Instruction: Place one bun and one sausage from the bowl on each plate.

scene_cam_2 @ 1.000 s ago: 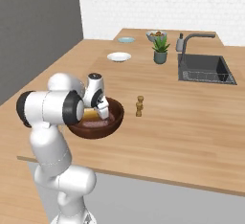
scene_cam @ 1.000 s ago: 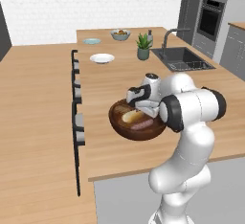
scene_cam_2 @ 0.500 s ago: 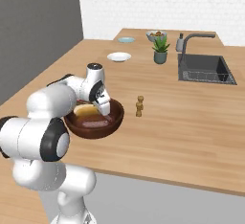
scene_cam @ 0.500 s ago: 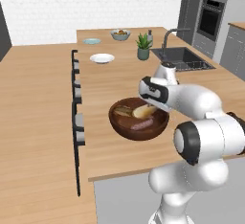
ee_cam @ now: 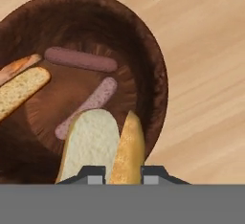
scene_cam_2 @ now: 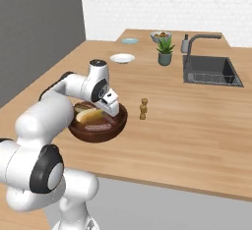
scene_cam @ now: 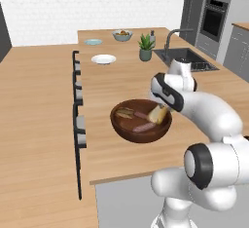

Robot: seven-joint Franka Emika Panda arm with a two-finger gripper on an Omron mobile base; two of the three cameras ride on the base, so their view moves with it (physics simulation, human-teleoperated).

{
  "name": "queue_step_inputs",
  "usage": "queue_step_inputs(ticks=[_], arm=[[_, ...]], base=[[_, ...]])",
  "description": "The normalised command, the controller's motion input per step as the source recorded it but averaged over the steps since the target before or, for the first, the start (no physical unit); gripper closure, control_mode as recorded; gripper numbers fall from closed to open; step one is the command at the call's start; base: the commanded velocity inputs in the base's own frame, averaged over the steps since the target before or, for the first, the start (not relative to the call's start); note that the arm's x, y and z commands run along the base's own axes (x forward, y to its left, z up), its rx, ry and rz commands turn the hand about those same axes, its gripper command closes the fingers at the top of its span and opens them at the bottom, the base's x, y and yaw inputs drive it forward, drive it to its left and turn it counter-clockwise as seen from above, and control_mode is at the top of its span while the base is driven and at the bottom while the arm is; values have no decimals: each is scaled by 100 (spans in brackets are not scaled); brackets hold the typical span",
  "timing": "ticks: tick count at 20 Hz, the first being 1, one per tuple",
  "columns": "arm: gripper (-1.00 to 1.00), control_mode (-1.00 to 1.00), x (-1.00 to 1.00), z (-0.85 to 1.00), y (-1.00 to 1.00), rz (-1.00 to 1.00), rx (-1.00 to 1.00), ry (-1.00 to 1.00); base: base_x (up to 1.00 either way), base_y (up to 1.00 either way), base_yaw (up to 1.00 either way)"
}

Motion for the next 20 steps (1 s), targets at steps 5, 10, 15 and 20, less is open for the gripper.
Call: queue_step_inputs(ticks=[5,10,15,20], arm=[[100,-100,-41,21,0,49,-14,0],[100,-100,-22,33,0,26,-9,-6],[100,-100,-48,28,4,11,-5,-19],[100,-100,-57,11,3,1,-1,-7]], base=[[0,0,0],[0,0,0],[0,0,0],[0,0,0]])
